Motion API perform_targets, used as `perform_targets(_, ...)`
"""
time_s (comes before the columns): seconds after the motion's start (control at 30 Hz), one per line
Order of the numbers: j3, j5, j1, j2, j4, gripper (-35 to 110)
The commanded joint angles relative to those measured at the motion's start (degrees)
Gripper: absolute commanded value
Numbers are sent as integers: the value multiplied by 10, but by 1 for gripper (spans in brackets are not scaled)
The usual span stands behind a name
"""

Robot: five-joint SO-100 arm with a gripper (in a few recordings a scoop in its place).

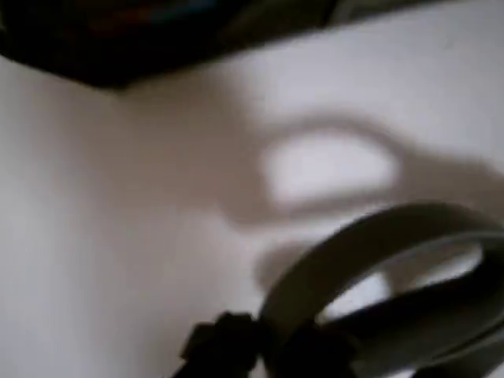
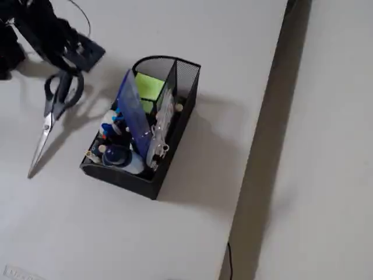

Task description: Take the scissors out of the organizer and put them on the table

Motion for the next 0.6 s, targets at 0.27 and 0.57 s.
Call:
perform_targets(0.27, 10, 7, 29, -29, -142, 45)
perform_targets(0.57, 10, 166, 24, 276, -58, 35)
